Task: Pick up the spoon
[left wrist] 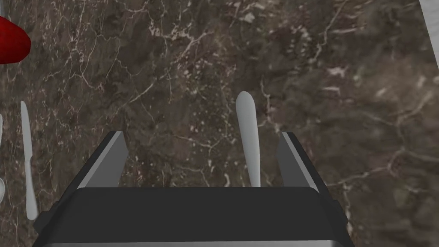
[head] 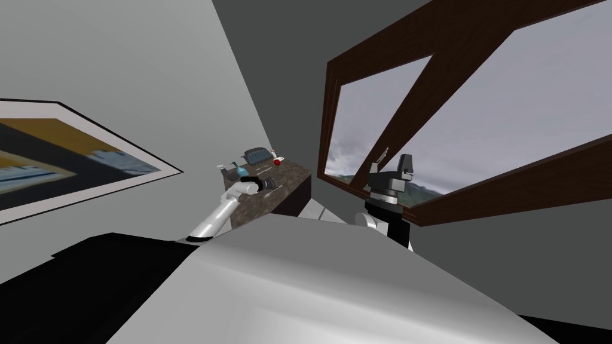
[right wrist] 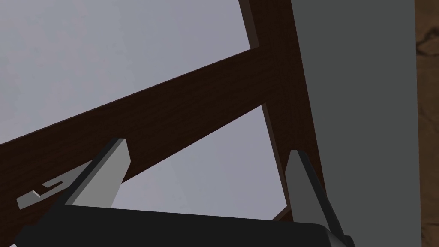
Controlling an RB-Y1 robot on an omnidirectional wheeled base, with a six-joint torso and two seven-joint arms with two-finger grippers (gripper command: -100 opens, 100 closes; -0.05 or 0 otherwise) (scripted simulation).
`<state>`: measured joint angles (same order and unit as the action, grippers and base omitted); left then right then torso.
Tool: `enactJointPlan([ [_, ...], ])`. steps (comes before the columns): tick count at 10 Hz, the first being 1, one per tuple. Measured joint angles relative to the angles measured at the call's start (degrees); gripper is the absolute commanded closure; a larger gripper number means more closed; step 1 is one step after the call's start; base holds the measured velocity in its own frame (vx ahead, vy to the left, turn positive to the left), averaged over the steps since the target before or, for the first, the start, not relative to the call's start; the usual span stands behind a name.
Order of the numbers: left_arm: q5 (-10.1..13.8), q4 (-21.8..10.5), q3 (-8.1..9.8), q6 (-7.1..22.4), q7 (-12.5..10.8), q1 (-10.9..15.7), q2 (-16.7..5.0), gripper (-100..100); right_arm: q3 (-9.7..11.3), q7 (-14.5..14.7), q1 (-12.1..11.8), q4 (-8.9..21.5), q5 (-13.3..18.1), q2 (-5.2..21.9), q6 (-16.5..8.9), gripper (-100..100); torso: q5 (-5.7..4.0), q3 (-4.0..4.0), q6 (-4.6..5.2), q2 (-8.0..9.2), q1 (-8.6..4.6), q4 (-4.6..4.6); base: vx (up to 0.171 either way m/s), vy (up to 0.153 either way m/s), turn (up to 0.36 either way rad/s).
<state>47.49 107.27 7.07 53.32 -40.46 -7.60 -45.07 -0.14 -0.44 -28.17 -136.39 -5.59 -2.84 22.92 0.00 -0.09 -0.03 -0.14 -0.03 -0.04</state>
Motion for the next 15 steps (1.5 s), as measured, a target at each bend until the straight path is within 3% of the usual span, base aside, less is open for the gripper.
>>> enactJointPlan([
  [7, 5.4, -3.8, -1.61, 8.8, -4.8, 0.3, -5.1, -100, 0.0, 0.0, 0.0, 0.0, 0.0, 0.0, 0.0, 0, 0.00, 0.03, -0.02, 0.05, -0.01, 0.01, 0.033, -0.006, -0.039],
  [15, 13.1, -7.9, -3.17, 20.4, -10.9, 0.3, -13.1, -100, 0.0, 0.0, 0.0, 0.0, 0.0, 0.0, 0.0, 0, 0.00, 0.00, -0.01, 0.00, -0.01, 0.00, 0.039, -0.003, -0.043],
])
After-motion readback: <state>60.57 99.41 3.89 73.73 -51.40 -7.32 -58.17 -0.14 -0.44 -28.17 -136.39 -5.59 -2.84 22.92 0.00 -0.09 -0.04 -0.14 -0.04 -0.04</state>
